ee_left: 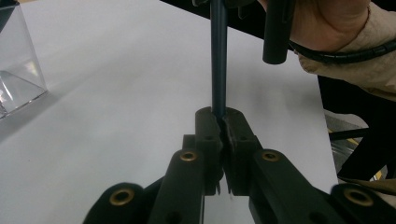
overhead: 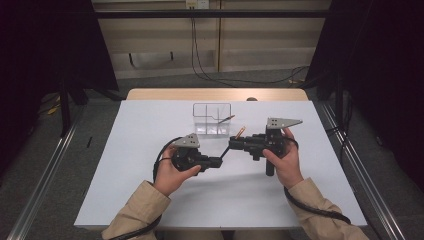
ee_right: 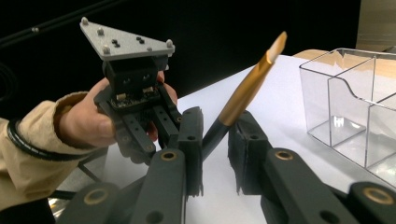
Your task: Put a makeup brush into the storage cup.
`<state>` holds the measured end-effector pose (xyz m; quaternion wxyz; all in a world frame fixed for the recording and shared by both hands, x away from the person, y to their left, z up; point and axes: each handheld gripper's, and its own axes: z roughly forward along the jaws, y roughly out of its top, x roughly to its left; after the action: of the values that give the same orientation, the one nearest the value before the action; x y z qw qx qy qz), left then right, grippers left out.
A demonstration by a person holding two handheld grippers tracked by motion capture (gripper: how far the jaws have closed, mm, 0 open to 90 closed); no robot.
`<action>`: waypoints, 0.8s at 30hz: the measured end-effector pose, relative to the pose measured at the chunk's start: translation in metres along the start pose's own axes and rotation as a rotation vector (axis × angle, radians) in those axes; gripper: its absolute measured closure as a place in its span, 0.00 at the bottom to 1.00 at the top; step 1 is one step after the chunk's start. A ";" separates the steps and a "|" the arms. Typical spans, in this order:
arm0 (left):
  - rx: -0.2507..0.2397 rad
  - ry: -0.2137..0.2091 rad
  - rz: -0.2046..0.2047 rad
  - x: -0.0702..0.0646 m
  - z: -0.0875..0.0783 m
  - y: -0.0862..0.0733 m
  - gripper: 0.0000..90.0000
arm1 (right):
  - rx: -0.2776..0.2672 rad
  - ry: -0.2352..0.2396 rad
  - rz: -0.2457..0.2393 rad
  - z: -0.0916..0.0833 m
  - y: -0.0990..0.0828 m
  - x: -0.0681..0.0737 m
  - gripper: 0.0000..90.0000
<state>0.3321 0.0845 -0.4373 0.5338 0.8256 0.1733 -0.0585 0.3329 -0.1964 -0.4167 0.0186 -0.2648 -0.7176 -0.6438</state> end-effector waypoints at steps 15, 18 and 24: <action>-0.066 -0.038 -0.023 0.000 0.006 -0.002 0.94 | -0.040 0.073 0.041 -0.002 0.005 0.000 0.93; -0.074 -0.039 -0.024 0.001 0.006 -0.002 0.94 | -0.050 0.073 0.036 0.000 0.006 0.000 0.93; -0.085 -0.045 -0.026 -0.003 0.008 -0.001 0.93 | -0.065 0.070 0.014 0.004 0.009 0.004 0.93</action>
<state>0.3298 0.0773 -0.4409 0.5711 0.7985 0.1743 -0.0764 0.3341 -0.1913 -0.4077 0.0396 -0.2479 -0.6934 -0.6754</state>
